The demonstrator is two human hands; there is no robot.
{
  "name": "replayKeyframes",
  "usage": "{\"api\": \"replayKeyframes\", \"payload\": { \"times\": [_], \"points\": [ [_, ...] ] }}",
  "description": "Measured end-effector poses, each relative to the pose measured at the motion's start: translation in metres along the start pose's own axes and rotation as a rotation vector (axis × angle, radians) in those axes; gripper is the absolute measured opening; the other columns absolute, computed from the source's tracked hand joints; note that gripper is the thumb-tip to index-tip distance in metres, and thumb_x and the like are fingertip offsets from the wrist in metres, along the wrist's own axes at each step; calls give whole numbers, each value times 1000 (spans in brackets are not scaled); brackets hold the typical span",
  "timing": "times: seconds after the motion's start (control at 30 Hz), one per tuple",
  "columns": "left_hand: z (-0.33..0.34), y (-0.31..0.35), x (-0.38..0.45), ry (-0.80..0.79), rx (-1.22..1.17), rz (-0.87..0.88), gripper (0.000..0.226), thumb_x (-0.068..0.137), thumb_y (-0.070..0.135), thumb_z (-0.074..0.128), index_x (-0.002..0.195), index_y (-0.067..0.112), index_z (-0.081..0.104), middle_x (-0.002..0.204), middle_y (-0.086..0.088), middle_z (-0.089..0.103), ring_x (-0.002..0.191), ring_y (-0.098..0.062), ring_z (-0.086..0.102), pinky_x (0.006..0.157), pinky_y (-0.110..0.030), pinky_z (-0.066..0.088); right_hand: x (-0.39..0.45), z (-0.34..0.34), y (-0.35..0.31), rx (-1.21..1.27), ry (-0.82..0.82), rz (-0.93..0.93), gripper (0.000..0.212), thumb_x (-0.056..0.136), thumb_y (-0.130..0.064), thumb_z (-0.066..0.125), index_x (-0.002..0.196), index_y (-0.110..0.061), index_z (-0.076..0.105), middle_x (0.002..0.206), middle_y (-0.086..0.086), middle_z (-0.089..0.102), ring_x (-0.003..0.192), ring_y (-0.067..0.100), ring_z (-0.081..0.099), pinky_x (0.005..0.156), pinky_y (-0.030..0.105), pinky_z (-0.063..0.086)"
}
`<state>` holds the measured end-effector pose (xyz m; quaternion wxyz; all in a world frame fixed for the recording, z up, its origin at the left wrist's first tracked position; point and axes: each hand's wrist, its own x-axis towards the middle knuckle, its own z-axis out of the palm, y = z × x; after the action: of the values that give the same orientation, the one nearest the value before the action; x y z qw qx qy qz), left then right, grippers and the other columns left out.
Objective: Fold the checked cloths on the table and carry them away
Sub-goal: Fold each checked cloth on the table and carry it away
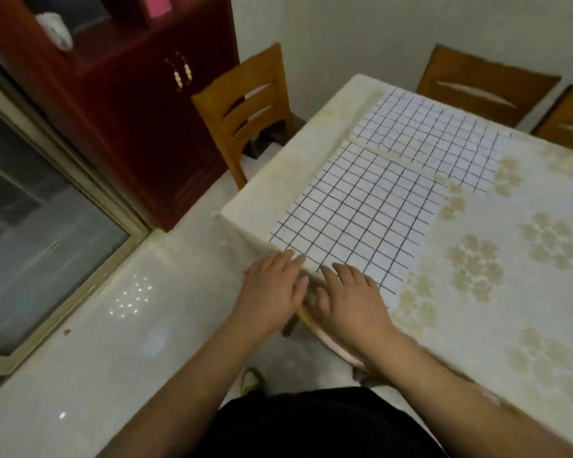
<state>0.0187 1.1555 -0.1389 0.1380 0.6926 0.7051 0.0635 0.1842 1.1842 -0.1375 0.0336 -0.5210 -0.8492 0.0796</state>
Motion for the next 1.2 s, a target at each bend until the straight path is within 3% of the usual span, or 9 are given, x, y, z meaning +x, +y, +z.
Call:
{"api": "replayKeyframes", "payload": {
  "times": [0.17, 0.33, 0.47, 0.63, 0.73, 0.87, 0.97, 1.07, 1.2],
  "points": [
    [-9, -37, 33, -50, 18, 165, 58, 93, 46, 24, 146, 26, 37, 151, 2, 38, 140, -19, 31, 112, -38, 26, 24, 6, -21, -1, -30, 150, 51, 85, -40, 37, 118, -13, 64, 113, 9, 67, 102, 30, 64, 84, 44, 52],
    [-11, -43, 69, -107, 33, 285, 70, 87, 53, 9, 147, 26, 35, 152, 3, 36, 141, -17, 29, 114, -36, 22, 31, 8, -18, -6, -24, 287, 49, 86, -40, 38, 115, -13, 66, 110, 8, 69, 99, 29, 65, 80, 42, 53],
    [-11, -27, 103, -132, 5, 346, 51, 100, 44, 31, 149, 27, 32, 155, 5, 32, 142, -14, 25, 115, -33, 19, 37, 10, 1, -7, -54, 367, 51, 86, -41, 38, 117, -13, 66, 113, 9, 68, 101, 29, 65, 81, 43, 53],
    [0, -14, 143, -222, 26, 398, 51, 101, 44, 30, 150, 28, 29, 156, 4, 30, 144, -15, 23, 116, -35, 18, 51, 20, 33, -1, -57, 423, 51, 89, -43, 36, 122, -16, 64, 119, 6, 67, 107, 27, 64, 86, 43, 53],
    [8, -10, 167, -261, 60, 408, 50, 101, 43, 32, 148, 26, 32, 155, 4, 33, 142, -15, 26, 116, -36, 22, 65, 26, 57, 4, -55, 410, 43, 86, -40, 55, 121, -15, 65, 116, 6, 67, 104, 27, 65, 82, 42, 54],
    [19, -9, 197, -299, 73, 405, 54, 99, 46, 27, 147, 24, 36, 152, 3, 37, 139, -16, 31, 115, -37, 25, 90, 32, 89, 19, -55, 378, 53, 70, -32, 81, 117, -13, 66, 112, 7, 69, 98, 28, 67, 77, 40, 55],
    [27, -10, 217, -269, 67, 426, 70, 89, 52, 13, 141, 21, 46, 145, -1, 47, 134, -19, 41, 109, -38, 32, 109, 37, 108, 55, -69, 364, 52, 78, -31, 74, 125, -13, 61, 122, 8, 64, 109, 30, 63, 87, 43, 51],
    [37, -14, 237, -285, 69, 441, 69, 88, 51, 14, 139, 20, 50, 142, -1, 50, 131, -19, 45, 107, -38, 35, 125, 46, 123, 90, -99, 339, 49, 91, -29, 59, 136, -13, 50, 136, 7, 54, 123, 30, 51, 100, 43, 40],
    [50, -17, 265, -314, 22, 470, 46, 98, 39, 37, 136, 18, 52, 139, 0, 52, 128, -19, 46, 106, -36, 34, 138, 65, 136, 105, -111, 328, 46, 93, -25, 56, 137, -12, 50, 138, 8, 52, 123, 30, 51, 100, 41, 38]
  ]
}}
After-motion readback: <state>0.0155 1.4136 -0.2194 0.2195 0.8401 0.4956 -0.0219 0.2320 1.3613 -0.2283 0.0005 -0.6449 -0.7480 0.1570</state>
